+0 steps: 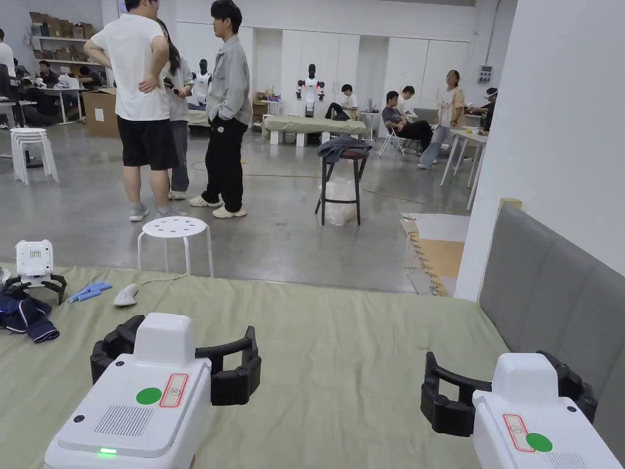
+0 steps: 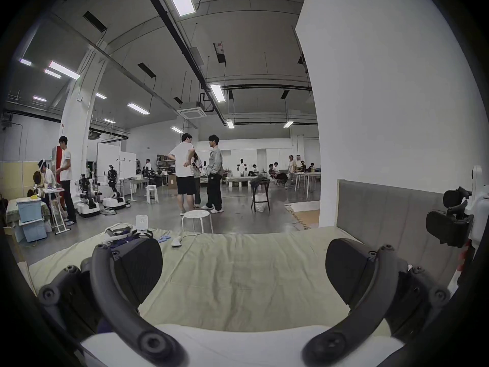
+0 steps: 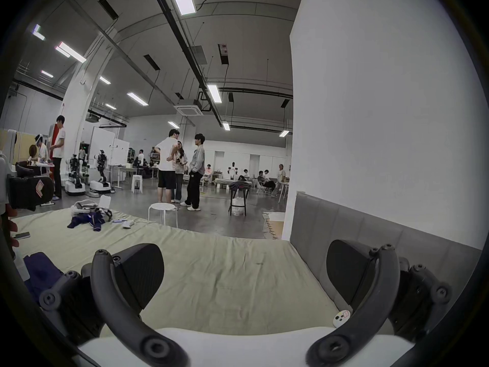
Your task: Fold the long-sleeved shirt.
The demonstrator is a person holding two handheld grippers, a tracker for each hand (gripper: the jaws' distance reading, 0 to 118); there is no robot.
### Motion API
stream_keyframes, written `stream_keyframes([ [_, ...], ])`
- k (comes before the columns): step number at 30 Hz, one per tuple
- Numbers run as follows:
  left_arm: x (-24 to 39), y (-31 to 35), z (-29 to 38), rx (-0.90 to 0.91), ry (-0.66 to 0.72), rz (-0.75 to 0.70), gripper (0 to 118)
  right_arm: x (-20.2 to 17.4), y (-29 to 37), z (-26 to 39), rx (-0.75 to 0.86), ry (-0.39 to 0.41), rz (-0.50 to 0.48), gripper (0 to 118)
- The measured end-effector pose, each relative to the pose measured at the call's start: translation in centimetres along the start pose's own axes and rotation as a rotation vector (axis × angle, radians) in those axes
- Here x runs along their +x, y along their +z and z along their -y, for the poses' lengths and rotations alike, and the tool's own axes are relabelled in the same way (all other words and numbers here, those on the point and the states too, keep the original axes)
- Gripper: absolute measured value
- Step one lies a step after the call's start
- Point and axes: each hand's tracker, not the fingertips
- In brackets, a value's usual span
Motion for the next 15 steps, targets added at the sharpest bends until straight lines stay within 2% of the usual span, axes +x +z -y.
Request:
stream_keyframes([
  [15, -0.06, -0.13, 0.40, -0.011, -0.015, 0.000, 111, 0.25, -0.10, 0.34, 0.002, -0.006, 0.005, 118],
])
